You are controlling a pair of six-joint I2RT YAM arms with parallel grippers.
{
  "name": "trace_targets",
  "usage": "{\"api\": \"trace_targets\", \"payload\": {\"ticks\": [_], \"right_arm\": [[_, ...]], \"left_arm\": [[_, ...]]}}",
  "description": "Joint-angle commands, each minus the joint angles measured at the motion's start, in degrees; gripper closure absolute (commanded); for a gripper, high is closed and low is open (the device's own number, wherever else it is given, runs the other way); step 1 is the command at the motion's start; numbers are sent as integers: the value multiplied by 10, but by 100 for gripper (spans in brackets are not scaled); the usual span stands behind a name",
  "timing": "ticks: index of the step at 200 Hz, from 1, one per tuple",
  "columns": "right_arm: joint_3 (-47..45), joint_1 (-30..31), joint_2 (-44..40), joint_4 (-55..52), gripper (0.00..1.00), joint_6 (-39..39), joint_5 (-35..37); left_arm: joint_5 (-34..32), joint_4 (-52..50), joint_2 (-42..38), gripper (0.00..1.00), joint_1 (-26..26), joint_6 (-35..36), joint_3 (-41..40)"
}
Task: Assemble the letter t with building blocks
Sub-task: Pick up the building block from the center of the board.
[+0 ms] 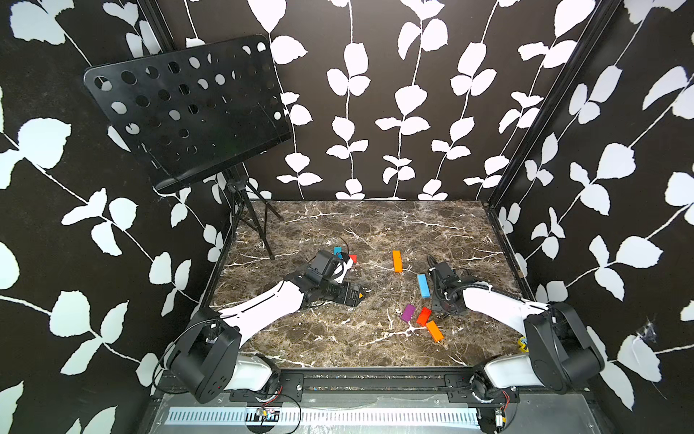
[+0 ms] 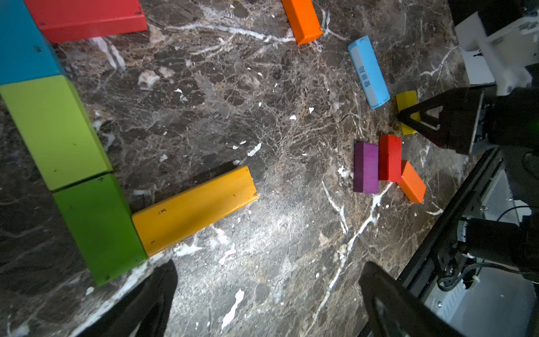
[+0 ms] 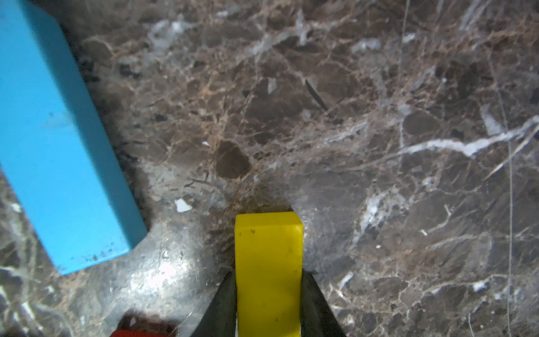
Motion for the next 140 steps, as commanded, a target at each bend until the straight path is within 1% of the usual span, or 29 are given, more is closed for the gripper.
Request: {"api": "trace_targets", "payload": {"ticks": [1, 13, 25, 46, 71, 101, 116, 127, 140], "right_arm": [[1, -3, 1, -14, 73, 3, -10], [8, -3, 3, -17, 76, -2, -14], [21, -4, 5, -26, 77, -12, -13], [54, -7, 2, -40, 77, -40, -3], [105, -20, 4, -47, 77, -97, 4], [166, -50, 28, -9, 80, -206, -33], [198, -76, 51, 8, 81, -239, -64], [230, -94, 72, 9, 85, -269, -96], [265, -103, 96, 11, 87, -298, -90]], "left_arm": [[4, -4, -6, 1, -3, 12, 17], [3, -7, -7, 1, -2, 15, 18], [3, -10, -8, 1, -3, 17, 21], [8, -5, -16, 1, -2, 16, 22], [19, 0, -24, 1, -3, 16, 30], [19, 0, -25, 1, 0, 33, 47], [32, 0, -16, 1, 8, 39, 59], [47, 3, -7, 1, 18, 42, 67], [65, 8, 4, 1, 37, 44, 75]]}}
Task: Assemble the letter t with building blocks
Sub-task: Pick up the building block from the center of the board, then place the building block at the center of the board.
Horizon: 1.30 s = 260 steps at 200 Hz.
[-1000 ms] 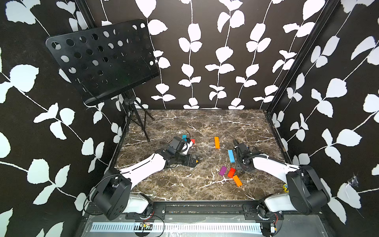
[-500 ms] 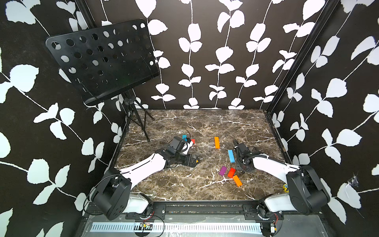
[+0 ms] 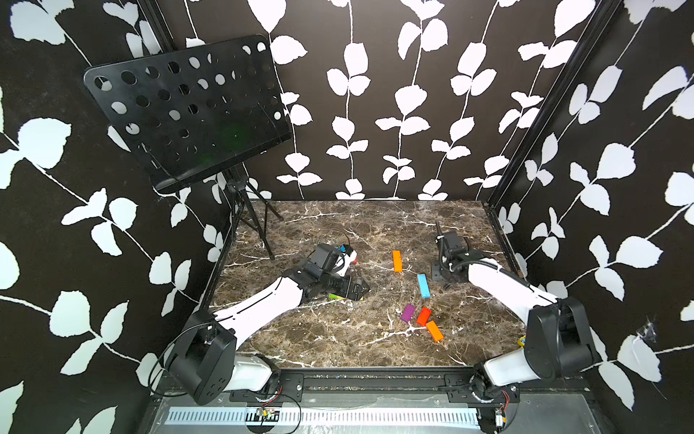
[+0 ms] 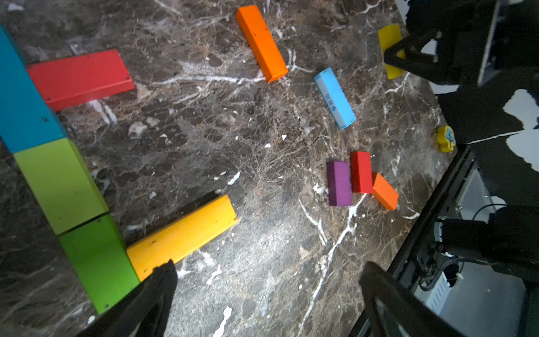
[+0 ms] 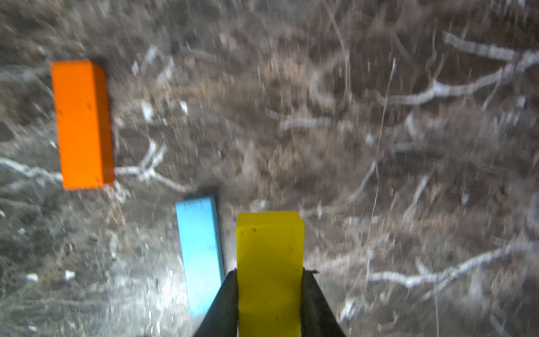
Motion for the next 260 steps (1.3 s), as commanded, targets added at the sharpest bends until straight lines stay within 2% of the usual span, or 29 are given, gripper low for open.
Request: {"api": "trace_targets", "payload": {"ticks": [1, 37, 62, 104, 117, 154, 169, 260], "right_arm": [[57, -24, 36, 15, 87, -93, -31], [145, -31, 99, 5, 87, -237, -72], [189, -31, 122, 4, 85, -316, -98], [224, -39, 147, -39, 69, -433, -168], [228, -42, 154, -42, 67, -455, -173], [254, -43, 188, -57, 70, -493, -172], [255, -42, 197, -53, 75, -502, -172], [247, -26, 258, -44, 72, -495, -198]], "left_arm": [[39, 11, 10, 1, 27, 17, 25], [97, 42, 43, 1, 79, 15, 40], [112, 22, 68, 1, 85, 33, 75], [112, 0, 84, 1, 95, 48, 105], [110, 2, 89, 1, 99, 47, 106], [111, -2, 115, 1, 110, 47, 118], [111, -3, 125, 1, 113, 47, 123], [118, -7, 158, 1, 126, 45, 134]]}}
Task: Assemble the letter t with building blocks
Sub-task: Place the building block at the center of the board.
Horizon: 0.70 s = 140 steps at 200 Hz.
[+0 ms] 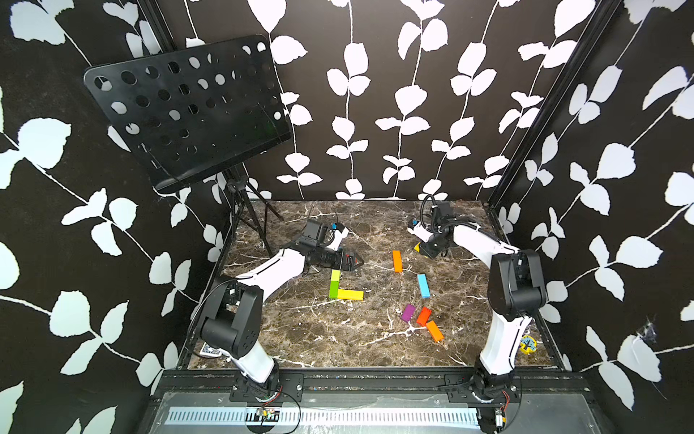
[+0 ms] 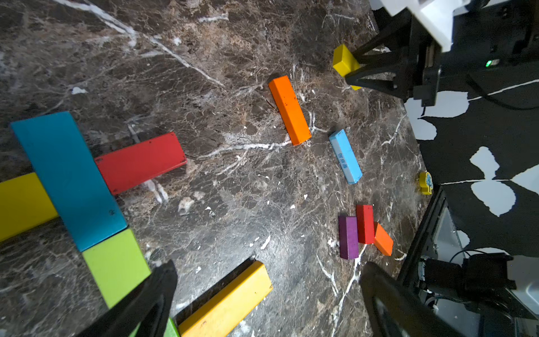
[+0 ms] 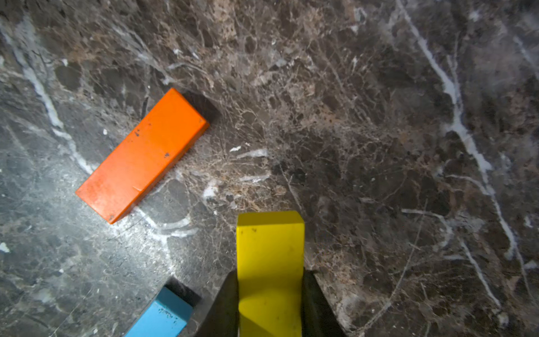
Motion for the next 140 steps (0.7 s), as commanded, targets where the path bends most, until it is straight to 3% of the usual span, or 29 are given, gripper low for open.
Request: {"api": "trace_targets", "payload": {"ticks": [1, 140], "right_arm": [[1, 10, 11, -3, 72, -3, -20], [6, 37, 56, -12, 71, 7, -17]], "left_arm": [[12, -13, -2, 1, 5, 6, 13], [9, -15, -28, 1, 8, 7, -23]]}}
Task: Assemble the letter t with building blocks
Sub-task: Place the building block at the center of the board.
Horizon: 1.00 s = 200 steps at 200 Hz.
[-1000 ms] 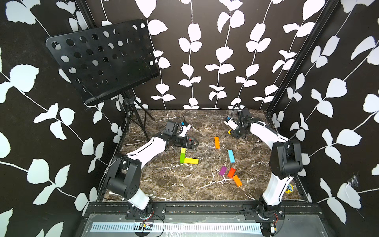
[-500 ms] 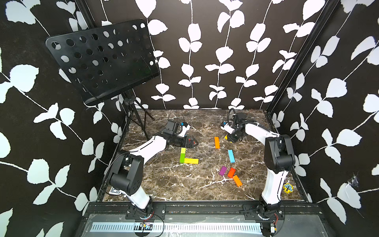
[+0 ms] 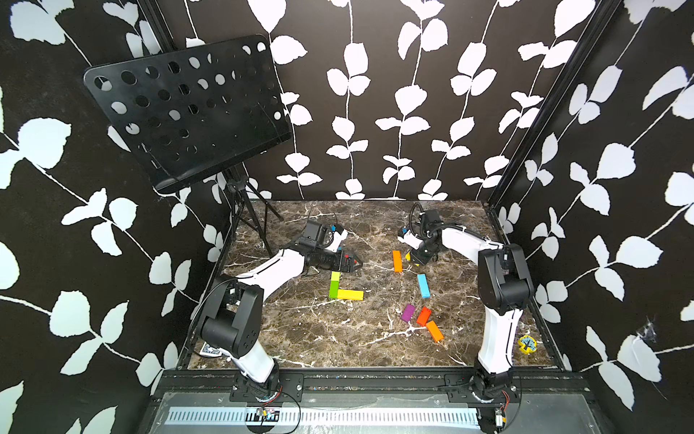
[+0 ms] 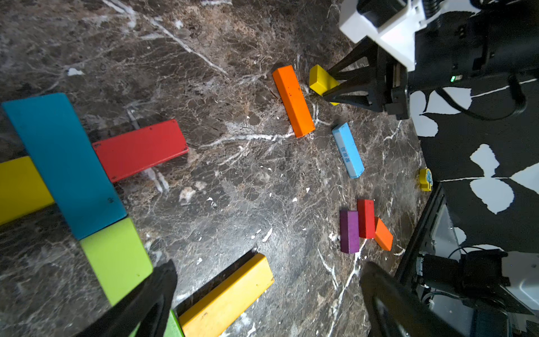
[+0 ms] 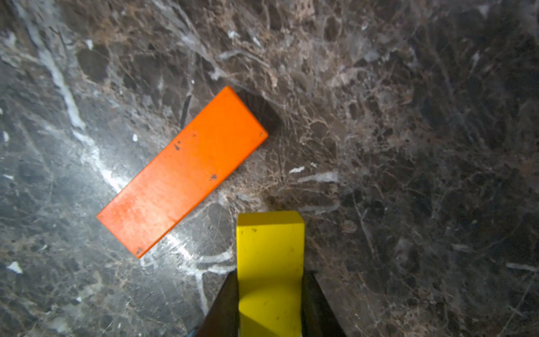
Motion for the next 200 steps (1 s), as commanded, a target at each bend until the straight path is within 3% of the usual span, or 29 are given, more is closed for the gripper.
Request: {"api": "trace_targets", "payload": {"ticks": [1, 55, 133, 147, 176, 200], "right_arm": [[7, 4, 12, -11, 71, 2, -2], [-3, 4, 12, -3, 71, 12, 1], [-14, 4, 1, 12, 55, 18, 7], [-14, 4, -2, 13, 48, 21, 8], [-22, 4, -28, 29, 20, 51, -9], [-34, 4, -56, 53, 11, 103, -1]], "left_arm": [[4, -7, -27, 1, 4, 7, -14], [3, -8, -36, 1, 6, 8, -22], [5, -6, -39, 1, 6, 8, -26], [5, -5, -41, 1, 6, 7, -27], [6, -4, -46, 1, 6, 5, -31], [6, -2, -52, 1, 6, 5, -36]]}}
